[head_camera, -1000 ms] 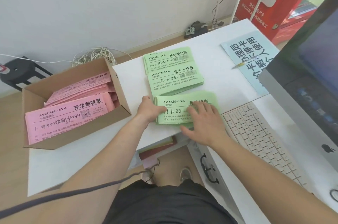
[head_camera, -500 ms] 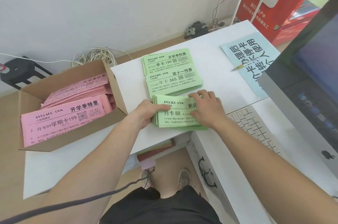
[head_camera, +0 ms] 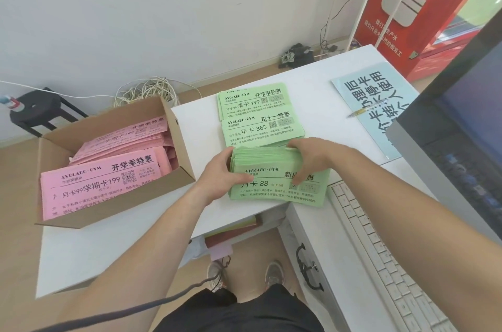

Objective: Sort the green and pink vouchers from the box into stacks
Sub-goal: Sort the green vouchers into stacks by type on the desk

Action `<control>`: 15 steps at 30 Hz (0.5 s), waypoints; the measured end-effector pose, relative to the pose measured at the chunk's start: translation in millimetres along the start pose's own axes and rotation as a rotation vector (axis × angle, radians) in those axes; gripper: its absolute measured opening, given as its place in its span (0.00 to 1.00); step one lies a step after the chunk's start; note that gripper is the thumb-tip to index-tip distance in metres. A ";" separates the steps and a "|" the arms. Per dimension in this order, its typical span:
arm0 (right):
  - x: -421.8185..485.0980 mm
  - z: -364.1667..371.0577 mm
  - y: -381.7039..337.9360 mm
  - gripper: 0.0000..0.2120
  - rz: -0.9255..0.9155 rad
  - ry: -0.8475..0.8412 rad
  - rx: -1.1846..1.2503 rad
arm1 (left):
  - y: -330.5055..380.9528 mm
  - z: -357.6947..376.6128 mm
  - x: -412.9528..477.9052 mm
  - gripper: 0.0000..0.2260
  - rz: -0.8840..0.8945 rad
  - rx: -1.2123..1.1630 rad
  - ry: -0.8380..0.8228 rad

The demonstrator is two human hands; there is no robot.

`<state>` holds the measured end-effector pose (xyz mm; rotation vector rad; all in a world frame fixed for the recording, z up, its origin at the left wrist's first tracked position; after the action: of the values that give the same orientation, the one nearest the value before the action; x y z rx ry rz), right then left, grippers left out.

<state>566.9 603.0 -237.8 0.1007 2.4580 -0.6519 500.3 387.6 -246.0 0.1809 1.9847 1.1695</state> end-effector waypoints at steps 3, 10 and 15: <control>-1.3 0.9 -3.1 0.33 -0.031 0.026 0.034 | -1.8 -2.3 -1.7 0.27 0.019 -0.009 -0.001; -11.8 -38.4 -29.7 0.27 -0.110 0.239 -0.221 | 2.8 -18.1 -4.4 0.24 0.067 -0.110 0.068; -11.1 -39.5 -48.6 0.29 -0.134 0.436 -0.425 | -1.7 -25.1 -5.6 0.23 0.095 -0.098 0.157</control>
<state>545.0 580.0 -182.8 -0.1017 2.9893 -0.1545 486.9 367.1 -238.0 0.1375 2.0682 1.3754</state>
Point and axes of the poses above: each hand's wrist, its own x-axis towards the middle knuckle, its own z-axis out of the palm, y = z × x, the point moved 8 cm from there along x, towards the middle knuckle, and after that the axes turned 10 degrees about -z, right-handed, at the moved point
